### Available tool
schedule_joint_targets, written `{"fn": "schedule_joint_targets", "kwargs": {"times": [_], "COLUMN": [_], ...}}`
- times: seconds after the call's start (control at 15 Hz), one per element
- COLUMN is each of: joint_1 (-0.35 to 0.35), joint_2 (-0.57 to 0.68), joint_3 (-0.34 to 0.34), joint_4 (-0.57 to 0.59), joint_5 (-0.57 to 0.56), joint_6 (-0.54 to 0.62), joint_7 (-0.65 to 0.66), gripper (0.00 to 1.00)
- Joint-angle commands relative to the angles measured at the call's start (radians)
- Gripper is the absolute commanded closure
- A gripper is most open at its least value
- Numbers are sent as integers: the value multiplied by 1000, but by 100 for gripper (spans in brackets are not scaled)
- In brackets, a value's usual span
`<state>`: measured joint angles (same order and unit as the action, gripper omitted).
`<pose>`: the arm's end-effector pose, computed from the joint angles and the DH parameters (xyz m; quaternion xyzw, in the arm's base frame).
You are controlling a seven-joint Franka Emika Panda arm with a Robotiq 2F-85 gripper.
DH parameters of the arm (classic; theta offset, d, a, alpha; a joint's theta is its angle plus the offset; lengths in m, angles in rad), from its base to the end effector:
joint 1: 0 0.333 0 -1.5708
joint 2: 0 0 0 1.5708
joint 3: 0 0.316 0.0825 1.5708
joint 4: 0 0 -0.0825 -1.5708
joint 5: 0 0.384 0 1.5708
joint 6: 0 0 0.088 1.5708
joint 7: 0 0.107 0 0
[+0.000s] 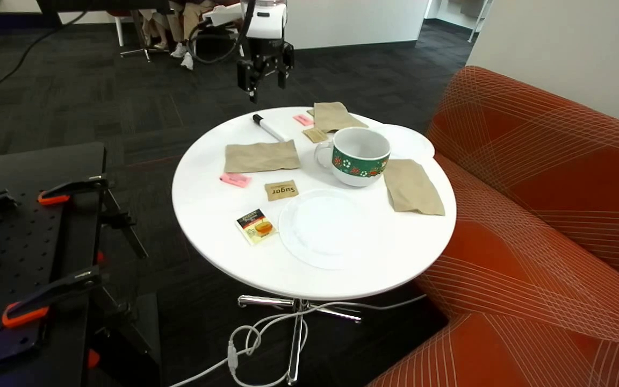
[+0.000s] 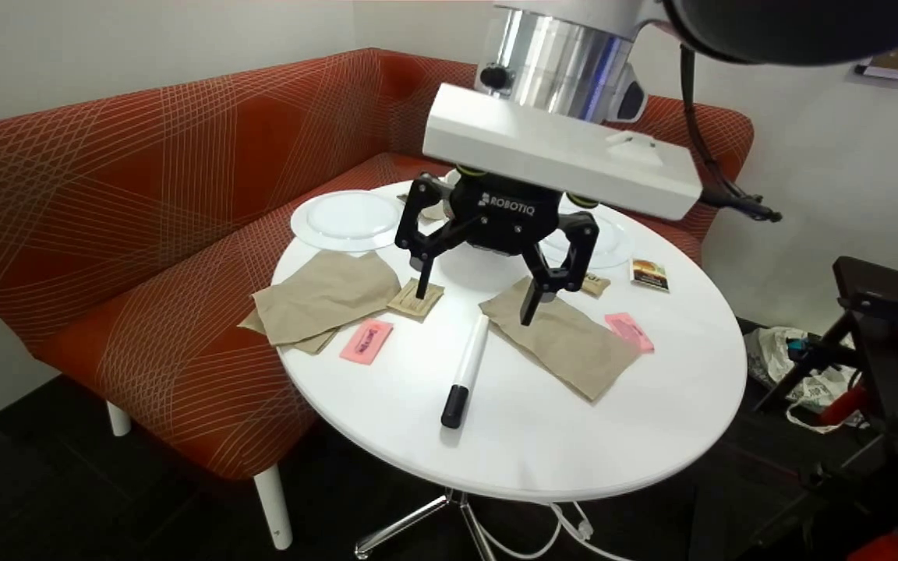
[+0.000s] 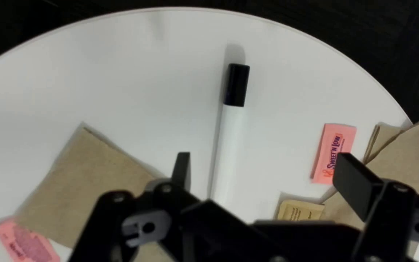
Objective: Get the marker from the green mug then put it on the table
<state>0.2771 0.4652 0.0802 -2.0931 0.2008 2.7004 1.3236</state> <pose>0.5625 0.2021 0.2101 -0.8344 0.5426 0.0030 0.0966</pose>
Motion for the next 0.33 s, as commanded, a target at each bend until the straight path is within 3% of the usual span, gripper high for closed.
{"fn": "schedule_joint_targets", "kwargs": {"times": [0.0, 0.27], "joint_1": [4, 7], "joint_2": [-17, -44], "joint_3": [-1, 1], "joint_4": [-9, -32], "joint_5": [2, 0], "joint_6": [-15, -25], "joint_7": [-3, -3], "gripper": [0, 0]}}
